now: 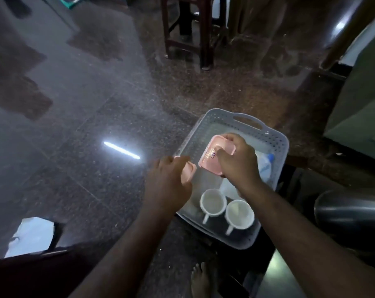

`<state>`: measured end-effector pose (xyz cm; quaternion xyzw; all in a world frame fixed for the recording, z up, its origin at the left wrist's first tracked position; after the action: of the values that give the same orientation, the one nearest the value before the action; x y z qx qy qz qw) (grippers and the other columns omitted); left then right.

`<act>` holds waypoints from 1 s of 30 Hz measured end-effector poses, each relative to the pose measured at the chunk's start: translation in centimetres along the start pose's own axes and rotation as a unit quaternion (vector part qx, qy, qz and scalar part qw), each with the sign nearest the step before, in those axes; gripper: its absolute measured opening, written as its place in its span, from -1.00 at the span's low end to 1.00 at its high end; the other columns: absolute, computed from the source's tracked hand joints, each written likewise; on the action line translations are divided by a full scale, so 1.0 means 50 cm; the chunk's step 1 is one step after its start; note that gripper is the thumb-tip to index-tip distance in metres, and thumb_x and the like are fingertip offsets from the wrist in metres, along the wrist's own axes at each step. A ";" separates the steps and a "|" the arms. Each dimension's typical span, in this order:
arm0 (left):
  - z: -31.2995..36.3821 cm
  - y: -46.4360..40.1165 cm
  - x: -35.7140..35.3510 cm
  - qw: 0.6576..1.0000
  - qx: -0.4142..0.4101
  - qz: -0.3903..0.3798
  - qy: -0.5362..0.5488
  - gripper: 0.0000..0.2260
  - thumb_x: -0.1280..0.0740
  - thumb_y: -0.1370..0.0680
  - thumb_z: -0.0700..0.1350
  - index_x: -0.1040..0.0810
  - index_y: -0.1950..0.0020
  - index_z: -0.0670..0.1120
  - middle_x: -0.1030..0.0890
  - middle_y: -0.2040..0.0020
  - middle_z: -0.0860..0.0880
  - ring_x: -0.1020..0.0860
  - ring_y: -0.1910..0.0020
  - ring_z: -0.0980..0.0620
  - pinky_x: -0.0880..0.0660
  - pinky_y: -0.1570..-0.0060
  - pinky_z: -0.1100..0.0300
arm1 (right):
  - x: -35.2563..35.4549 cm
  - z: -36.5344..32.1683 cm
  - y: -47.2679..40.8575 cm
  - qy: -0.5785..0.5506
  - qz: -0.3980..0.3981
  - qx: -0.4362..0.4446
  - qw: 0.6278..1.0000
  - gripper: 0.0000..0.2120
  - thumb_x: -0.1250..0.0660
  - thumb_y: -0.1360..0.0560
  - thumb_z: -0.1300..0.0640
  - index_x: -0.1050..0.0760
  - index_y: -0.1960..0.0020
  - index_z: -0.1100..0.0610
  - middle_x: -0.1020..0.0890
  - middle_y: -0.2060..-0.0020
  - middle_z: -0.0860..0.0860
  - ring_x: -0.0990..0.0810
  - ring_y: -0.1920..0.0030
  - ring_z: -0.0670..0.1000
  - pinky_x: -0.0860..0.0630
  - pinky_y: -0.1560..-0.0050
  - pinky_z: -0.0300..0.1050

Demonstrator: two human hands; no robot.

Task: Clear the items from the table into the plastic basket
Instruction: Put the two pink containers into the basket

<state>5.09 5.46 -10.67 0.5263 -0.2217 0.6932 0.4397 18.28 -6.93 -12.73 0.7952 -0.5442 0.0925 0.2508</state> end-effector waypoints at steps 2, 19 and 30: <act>-0.012 -0.010 -0.038 0.999 -0.014 -0.037 -0.001 -0.44 -0.43 -0.40 0.01 -0.45 -0.40 0.03 -0.58 -0.20 -0.12 -0.50 -0.14 -0.20 -0.40 -0.19 0.04 | -0.034 0.020 -0.028 0.029 0.009 -0.007 1.000 -0.76 -0.32 -0.44 0.20 -0.56 -0.07 -0.03 -0.57 -0.12 0.14 -0.58 -0.08 0.16 -0.61 -0.07 0.17; -0.007 -0.024 -0.127 0.982 -0.005 -0.077 -0.173 -0.66 -0.30 -0.56 -0.06 -0.40 -0.31 -0.11 -0.50 -0.29 -0.11 -0.46 -0.26 -0.12 -0.42 -0.16 0.02 | -0.108 0.100 -0.135 0.114 -0.087 -0.028 0.989 -0.84 -0.38 -0.51 0.23 -0.68 -0.05 0.14 -0.73 0.01 0.10 -0.67 -0.01 0.09 -0.61 -0.10 0.06; 0.046 0.000 -0.070 0.966 -0.027 -0.128 -0.223 -0.73 -0.21 -0.54 -0.22 -0.51 -0.21 -0.06 -0.48 -0.27 -0.04 -0.40 -0.30 -0.08 -0.48 -0.12 0.05 | -0.003 0.060 -0.048 0.257 -0.107 0.094 0.956 -0.54 -0.37 -0.51 0.04 -0.46 -0.38 0.12 -0.56 -0.31 0.14 -0.50 -0.34 0.15 -0.42 -0.35 0.02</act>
<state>6.53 2.38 -13.12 0.6799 -0.2633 0.4896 0.4782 20.01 -7.64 -16.09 0.8183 -0.3615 0.3169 0.3150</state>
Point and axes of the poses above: each hand's wrist, its own y-axis away from the middle knuckle, its own x-axis out of the back of the hand, z = x × y, the point moved 5 cm from there along -y, towards the middle knuckle
